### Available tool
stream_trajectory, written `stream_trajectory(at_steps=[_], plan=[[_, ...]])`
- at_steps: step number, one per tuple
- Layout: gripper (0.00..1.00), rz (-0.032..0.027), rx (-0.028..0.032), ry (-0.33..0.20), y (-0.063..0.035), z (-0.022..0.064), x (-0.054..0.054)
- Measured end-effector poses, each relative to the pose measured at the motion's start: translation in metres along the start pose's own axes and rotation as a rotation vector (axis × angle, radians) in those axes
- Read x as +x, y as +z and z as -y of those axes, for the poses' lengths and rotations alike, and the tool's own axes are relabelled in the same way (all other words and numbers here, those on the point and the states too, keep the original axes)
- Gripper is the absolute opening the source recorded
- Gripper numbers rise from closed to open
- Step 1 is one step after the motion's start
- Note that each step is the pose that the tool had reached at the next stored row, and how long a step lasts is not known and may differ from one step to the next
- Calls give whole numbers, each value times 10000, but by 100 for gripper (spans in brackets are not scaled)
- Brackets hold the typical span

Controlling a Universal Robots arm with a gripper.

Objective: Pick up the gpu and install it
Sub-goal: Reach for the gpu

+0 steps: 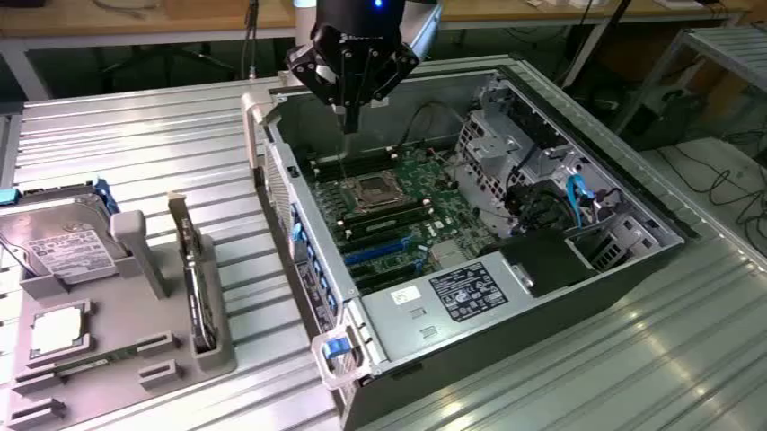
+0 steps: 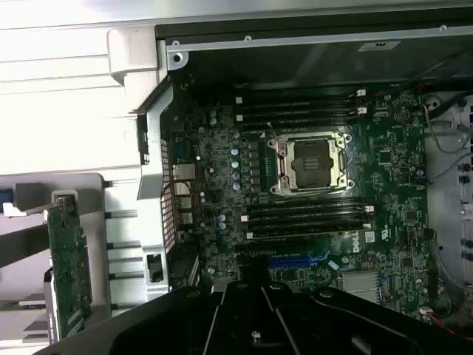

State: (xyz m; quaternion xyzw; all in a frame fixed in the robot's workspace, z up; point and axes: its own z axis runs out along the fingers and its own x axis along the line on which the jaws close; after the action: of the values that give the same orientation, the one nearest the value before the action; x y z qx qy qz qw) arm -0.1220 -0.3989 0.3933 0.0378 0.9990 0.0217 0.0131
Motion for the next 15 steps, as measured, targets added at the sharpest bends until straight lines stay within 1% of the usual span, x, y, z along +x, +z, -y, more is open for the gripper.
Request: stream_trajectory(at_steps=[5,15], plan=[[11,0,1,2,-1,1,13],[11,1,-1,1,-3,9,124]])
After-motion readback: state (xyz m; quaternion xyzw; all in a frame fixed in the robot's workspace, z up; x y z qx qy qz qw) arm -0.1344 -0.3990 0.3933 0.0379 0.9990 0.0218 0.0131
